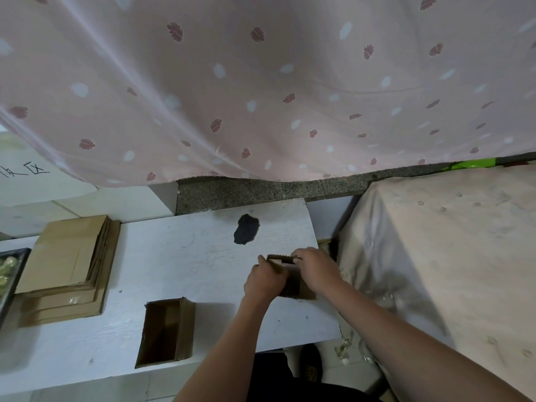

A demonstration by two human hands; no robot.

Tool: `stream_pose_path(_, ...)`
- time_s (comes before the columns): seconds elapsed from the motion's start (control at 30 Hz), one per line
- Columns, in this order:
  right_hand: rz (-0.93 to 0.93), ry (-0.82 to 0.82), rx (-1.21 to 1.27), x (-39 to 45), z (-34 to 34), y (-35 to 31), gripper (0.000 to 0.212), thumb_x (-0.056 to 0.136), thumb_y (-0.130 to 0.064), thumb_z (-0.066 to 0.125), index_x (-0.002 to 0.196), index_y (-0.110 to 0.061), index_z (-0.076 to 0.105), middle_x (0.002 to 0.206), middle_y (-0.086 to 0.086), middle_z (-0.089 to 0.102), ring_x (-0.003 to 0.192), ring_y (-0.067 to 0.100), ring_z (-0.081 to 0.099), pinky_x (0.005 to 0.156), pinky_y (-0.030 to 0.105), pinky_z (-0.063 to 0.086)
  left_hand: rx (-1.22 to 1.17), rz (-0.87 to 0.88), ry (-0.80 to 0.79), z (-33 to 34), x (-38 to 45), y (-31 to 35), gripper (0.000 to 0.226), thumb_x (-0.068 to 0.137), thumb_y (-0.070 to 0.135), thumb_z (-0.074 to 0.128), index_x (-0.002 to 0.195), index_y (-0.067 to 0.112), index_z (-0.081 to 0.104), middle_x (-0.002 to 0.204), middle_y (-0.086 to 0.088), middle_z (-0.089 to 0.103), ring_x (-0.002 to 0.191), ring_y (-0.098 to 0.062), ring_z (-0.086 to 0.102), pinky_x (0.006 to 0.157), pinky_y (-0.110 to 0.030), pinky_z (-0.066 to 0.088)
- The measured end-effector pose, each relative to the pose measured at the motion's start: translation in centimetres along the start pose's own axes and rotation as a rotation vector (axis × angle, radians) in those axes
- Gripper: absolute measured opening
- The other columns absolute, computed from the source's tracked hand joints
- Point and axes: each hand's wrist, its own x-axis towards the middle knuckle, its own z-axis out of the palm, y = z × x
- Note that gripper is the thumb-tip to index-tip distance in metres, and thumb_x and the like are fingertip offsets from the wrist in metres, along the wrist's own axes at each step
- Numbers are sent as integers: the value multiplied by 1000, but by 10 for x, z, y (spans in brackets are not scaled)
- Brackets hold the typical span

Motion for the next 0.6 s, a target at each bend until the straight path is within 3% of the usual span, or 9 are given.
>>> stream_pose_path(0.1,206,91,336,-8,8,6,57,93,-18,67,144,-18,43,145,5,45,128,23,48,98,28,40,-91,-48,-5,6,-2,-11,39,95,30,56,125,7,46,120,-15,63,105,-31,61,81,-37,50)
stream_pose_path(0.17,433,-1,467,-10,13,11,82,88,-31,74,152,-10,26,151,10,40,135,27,44,102,32,40,-150,-58,-34,9,-3,-17,37,96,33,58,122,8,49,118,-14,62,103,-29,61,82,-37,51)
stream_pose_path(0.23,505,-111,456,-10,18,15,93,87,-42,73,155,-8,18,152,12,41,135,29,45,97,29,41,-210,-60,-58,10,-2,-19,39,96,35,56,124,9,48,119,-13,62,102,-27,60,89,-40,53)
stream_pose_path(0.4,462,-137,340,-5,18,14,89,87,-43,71,153,-18,17,140,8,54,119,29,58,84,29,45,-183,-67,-73,10,2,-19,61,94,45,59,139,9,40,129,-14,58,115,-31,58,91,-39,53)
stream_pose_path(0.5,458,-207,295,-3,15,12,73,87,-39,68,146,-22,30,110,3,62,97,24,62,75,28,48,-167,-44,-44,10,5,-19,41,101,41,48,126,9,50,121,-15,62,106,-29,60,91,-43,54)
stream_pose_path(0.6,472,-216,419,-2,7,16,53,95,-36,51,144,-20,37,111,2,59,94,20,59,73,29,46,-346,-69,-54,3,6,-25,38,108,28,30,130,9,54,124,-16,61,107,-31,60,91,-49,57)
